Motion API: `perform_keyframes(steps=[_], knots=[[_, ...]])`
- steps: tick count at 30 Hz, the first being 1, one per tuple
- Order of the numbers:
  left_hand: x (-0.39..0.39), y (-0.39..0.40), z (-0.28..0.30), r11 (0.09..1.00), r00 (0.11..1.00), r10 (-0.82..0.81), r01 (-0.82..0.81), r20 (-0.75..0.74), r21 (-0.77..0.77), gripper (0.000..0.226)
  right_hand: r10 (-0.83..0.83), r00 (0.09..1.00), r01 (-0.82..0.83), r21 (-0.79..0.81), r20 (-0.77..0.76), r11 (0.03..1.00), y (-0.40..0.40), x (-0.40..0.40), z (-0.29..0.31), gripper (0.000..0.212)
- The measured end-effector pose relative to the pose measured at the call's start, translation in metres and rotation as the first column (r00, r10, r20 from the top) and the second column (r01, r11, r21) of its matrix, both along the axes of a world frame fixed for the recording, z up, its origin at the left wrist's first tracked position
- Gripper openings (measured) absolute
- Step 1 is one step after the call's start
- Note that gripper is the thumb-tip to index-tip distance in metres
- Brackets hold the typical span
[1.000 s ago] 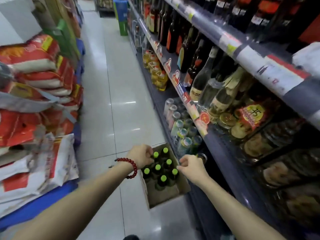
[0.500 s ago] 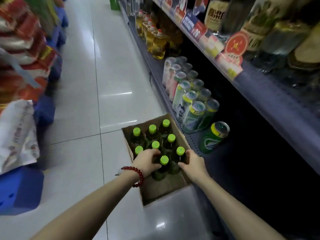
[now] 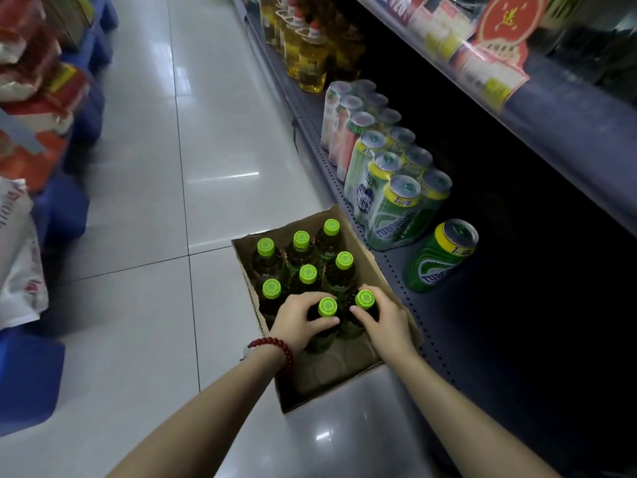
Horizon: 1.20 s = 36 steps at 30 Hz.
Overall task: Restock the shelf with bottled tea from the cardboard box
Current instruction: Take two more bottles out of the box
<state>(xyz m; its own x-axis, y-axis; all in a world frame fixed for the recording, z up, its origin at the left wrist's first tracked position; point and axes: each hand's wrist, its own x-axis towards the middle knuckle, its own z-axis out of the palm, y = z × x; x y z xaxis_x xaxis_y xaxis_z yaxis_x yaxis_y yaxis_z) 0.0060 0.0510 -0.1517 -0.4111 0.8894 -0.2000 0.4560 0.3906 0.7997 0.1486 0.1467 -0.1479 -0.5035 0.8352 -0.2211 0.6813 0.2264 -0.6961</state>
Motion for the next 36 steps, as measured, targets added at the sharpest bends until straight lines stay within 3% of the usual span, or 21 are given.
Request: perform_keyframes(steps=[5,8,11,16,20,26,33,36], knots=[[0.005,-0.004,0.004,0.999,0.995,0.04,-0.041,0.087,0.002,0.043,0.02,0.998,-0.022,-0.039,-0.051,0.999,0.008,0.006,0.008,0.038],[0.003,-0.009,0.018,0.995,0.971,0.097,-0.099,0.22,-0.001,0.043,-0.001,0.993,-0.006,-0.063,-0.118,0.998,0.004,0.007,0.026,0.028],[-0.003,-0.011,0.046,0.992,0.943,0.097,-0.117,0.319,0.043,0.033,-0.001,0.983,-0.015,-0.091,-0.181,0.996,-0.001,0.005,0.049,0.02],[-0.014,-0.017,0.118,0.988,0.94,0.086,-0.124,0.331,0.096,0.019,-0.006,0.96,-0.022,-0.096,-0.278,0.995,-0.013,-0.005,0.109,0.016],[-0.026,-0.023,0.189,0.985,0.942,0.101,-0.141,0.32,0.104,0.027,-0.004,0.942,-0.031,-0.099,-0.335,0.995,-0.017,-0.014,0.179,0.021],[-0.024,-0.038,0.319,0.98,0.935,0.114,-0.162,0.336,0.118,0.008,0.009,0.925,-0.055,-0.112,-0.38,0.992,-0.022,-0.021,0.302,0.033],[-0.014,-0.049,0.491,0.972,0.94,0.104,-0.166,0.326,0.168,0.015,0.012,0.919,-0.037,-0.057,-0.394,0.998,-0.042,-0.012,0.486,0.028],[-0.009,-0.051,0.571,0.971,0.946,0.056,-0.126,0.32,0.203,0.01,0.001,0.912,-0.013,-0.026,-0.411,1.0,-0.047,-0.004,0.568,0.042]])
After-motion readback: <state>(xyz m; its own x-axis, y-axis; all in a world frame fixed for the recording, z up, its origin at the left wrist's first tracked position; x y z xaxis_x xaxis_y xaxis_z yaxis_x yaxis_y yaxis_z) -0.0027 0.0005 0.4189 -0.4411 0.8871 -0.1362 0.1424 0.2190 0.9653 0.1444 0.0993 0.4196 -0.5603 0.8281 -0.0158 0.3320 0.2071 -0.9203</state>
